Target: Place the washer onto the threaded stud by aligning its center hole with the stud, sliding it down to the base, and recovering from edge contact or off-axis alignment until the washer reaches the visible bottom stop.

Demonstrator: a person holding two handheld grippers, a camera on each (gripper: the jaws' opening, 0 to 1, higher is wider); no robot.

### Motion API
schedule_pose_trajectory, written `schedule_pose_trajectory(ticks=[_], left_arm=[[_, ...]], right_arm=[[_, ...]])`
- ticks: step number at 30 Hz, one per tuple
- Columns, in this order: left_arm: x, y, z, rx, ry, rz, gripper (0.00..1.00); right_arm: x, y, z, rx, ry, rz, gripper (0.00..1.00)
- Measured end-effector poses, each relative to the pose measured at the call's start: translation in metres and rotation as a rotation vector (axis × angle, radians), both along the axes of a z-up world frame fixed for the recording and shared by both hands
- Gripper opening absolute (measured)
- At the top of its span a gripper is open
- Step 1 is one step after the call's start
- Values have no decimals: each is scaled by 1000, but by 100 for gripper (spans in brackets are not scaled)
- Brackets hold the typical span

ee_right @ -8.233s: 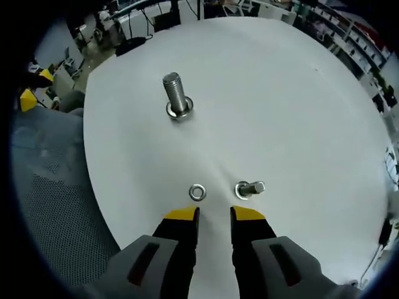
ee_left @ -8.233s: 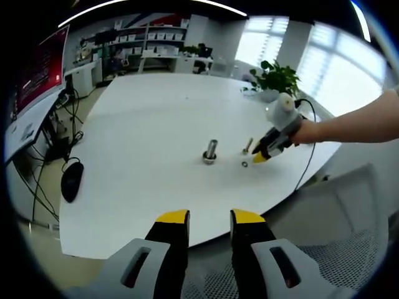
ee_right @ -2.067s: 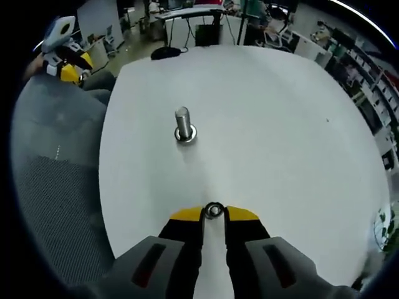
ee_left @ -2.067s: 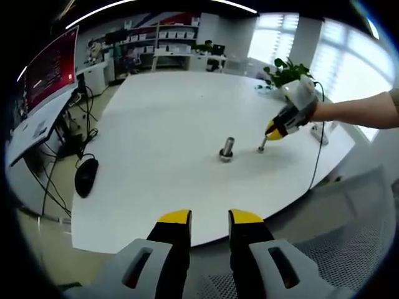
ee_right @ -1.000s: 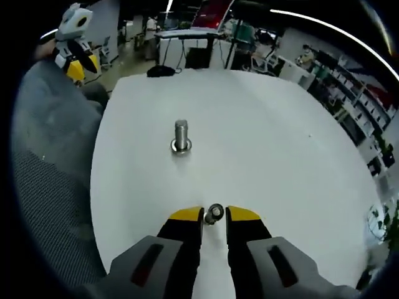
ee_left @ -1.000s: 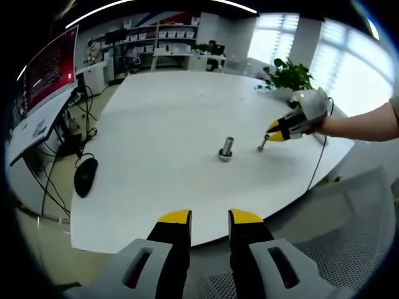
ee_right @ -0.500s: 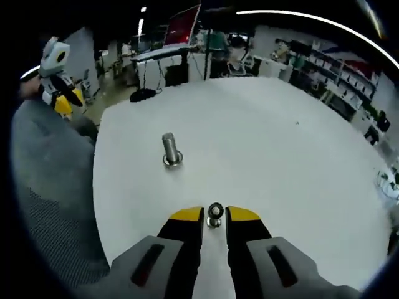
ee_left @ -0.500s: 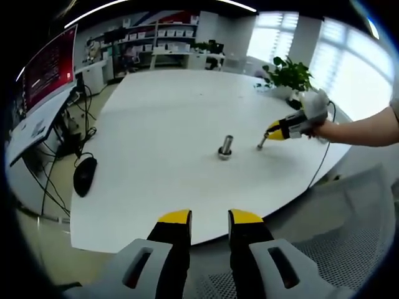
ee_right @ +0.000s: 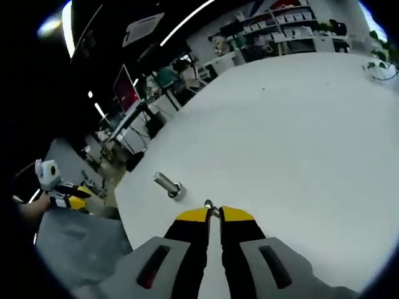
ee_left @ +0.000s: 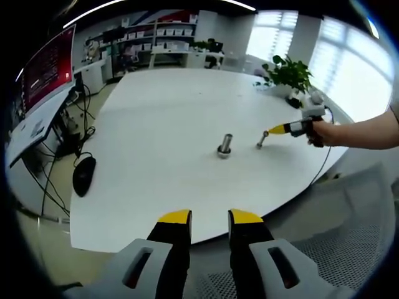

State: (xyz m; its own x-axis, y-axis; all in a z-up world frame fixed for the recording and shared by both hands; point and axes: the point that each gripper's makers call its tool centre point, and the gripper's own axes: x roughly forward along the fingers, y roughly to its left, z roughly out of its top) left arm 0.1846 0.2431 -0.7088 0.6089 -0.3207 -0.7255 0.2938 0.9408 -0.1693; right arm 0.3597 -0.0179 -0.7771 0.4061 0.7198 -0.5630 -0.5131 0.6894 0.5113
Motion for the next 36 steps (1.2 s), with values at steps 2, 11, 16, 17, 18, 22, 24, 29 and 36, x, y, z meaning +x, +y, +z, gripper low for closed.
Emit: schedule_pose_trajectory(ticks=[2,11,16,17,18,22,24,29,36], left_arm=[[0,0,0,0,1,0,21],[0,0,-1,4,5,-3,21],[-1,0,-2,6,8,-3,21],[-1,0,-2,7,8,-3,21],[-1,1,-2,7,9,-3,21],[-1,1,-2,9,11,-4,21],[-1,1,-2,7,10,-3,21],[-1,1,-2,10,13,-4,20],[-2,1,-3,11,14,-6,20]], right_arm=[[-4,5,1,50,39,-1,9],[-5,7,-2,72,39,-9,7],[-2,5,-1,115,58,-36,5],[0,4,-1,129,68,-52,5],[0,3,-2,129,71,-52,5],[1,2,-2,154,94,-66,5],[0,2,-3,168,111,-74,5],[-2,5,1,200,133,-81,4],[-2,6,4,258,171,-118,4]])
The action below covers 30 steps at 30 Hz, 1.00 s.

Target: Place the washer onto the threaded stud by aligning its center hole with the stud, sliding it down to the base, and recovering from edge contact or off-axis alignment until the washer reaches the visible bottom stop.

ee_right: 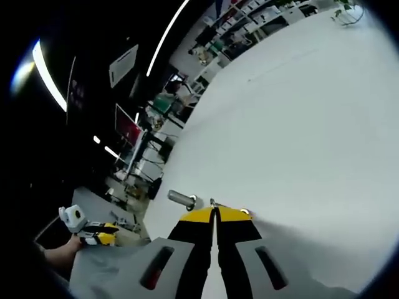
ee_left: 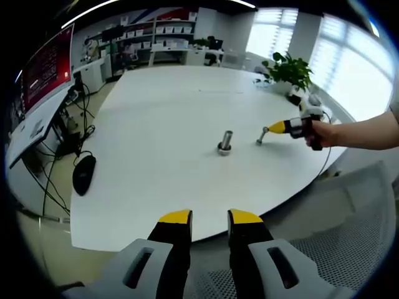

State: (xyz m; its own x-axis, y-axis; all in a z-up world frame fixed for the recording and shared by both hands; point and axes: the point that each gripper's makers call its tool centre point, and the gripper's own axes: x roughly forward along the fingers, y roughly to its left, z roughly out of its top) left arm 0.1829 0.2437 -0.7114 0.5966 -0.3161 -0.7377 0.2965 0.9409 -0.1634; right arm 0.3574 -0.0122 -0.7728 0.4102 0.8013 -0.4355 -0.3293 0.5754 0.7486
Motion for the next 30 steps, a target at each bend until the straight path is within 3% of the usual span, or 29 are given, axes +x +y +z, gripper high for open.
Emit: schedule_pose_trajectory(ticks=[5,12,21,27,30], left_arm=[[1,0,0,-1,-2,1,20],[0,0,1,-2,-3,3,20],[1,0,0,0,-1,2,20],[1,1,0,-1,-2,3,20],[1,1,0,-2,-3,4,20]], right_arm=[[2,-4,0,36,35,-41,4],[-12,3,3,85,92,-71,4],[-11,4,4,205,202,-178,4],[-13,5,4,223,229,-172,4],[-13,5,3,268,267,-197,4]])
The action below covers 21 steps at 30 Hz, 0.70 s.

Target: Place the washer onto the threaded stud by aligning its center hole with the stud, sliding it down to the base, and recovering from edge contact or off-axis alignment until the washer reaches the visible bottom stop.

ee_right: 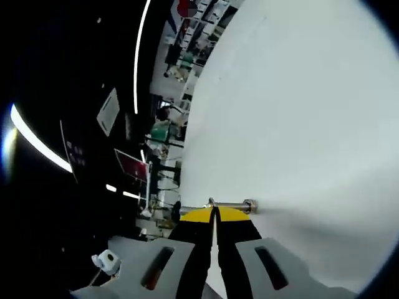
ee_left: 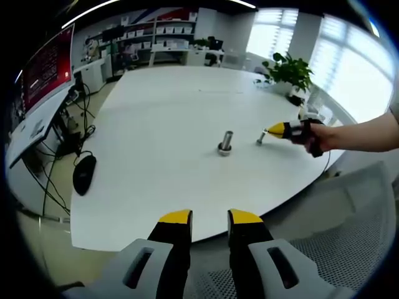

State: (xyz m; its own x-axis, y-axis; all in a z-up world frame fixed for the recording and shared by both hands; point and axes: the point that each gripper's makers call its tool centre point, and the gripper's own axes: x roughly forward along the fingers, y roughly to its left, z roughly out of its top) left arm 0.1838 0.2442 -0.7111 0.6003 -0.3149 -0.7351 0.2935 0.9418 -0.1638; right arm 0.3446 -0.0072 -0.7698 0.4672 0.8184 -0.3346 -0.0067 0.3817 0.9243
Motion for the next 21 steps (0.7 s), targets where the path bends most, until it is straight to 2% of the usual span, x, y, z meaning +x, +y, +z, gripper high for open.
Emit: schedule_pose_trajectory(ticks=[2,6,10,18,21], left_arm=[[0,0,0,0,0,0,20],[-1,0,0,1,3,-2,20],[-1,0,0,2,5,-3,20],[-1,-1,-1,2,7,-5,20],[-1,-1,-1,2,8,-6,20]], right_arm=[[1,0,0,44,39,-30,4],[0,-1,-8,-5,28,0,4],[1,-2,-11,-1,39,-11,4],[7,-3,-28,-56,63,-16,4],[5,-3,-36,-107,64,-1,4]])
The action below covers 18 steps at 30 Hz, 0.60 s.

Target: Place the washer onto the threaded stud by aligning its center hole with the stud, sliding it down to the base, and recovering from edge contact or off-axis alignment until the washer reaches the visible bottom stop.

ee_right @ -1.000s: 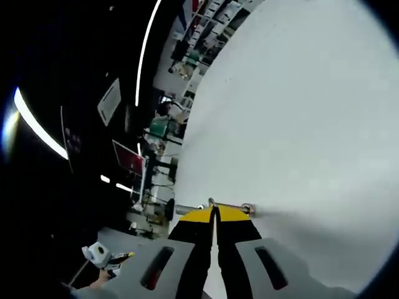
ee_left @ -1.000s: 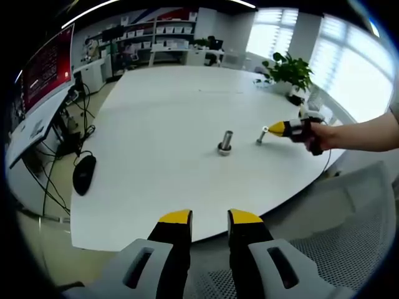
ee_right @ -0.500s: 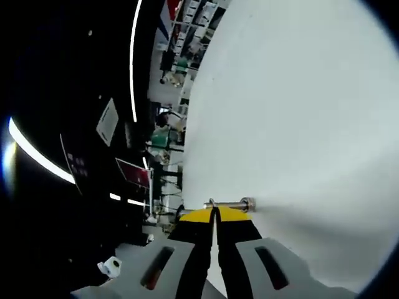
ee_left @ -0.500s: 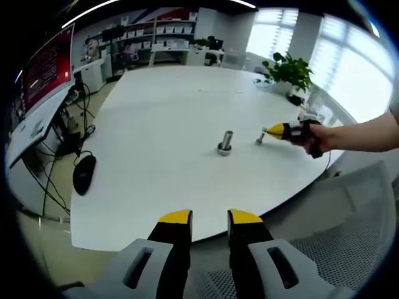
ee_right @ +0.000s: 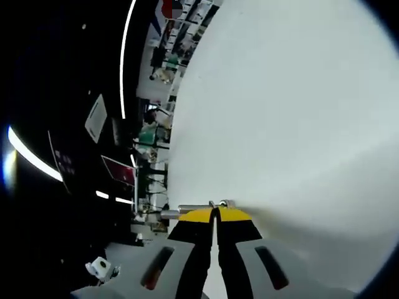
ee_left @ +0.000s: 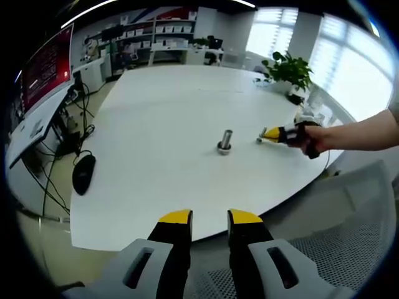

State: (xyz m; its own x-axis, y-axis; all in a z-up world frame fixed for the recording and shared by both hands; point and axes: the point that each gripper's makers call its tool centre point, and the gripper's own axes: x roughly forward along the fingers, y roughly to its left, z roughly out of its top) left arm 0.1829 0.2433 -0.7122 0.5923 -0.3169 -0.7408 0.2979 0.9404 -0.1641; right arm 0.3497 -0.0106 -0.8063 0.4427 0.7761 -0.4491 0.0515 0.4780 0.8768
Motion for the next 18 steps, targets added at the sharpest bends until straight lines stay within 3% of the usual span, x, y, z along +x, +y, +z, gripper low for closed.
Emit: schedule_pose_trajectory(ticks=[4,11,18], left_arm=[[0,0,0,-1,2,-1,20],[0,-1,0,-2,3,-6,20],[0,-2,0,-4,1,-10,20]], right_arm=[[0,-2,-6,-47,1,5,4],[2,-6,-4,-126,-66,33,6],[3,-13,12,-117,-107,3,7]])
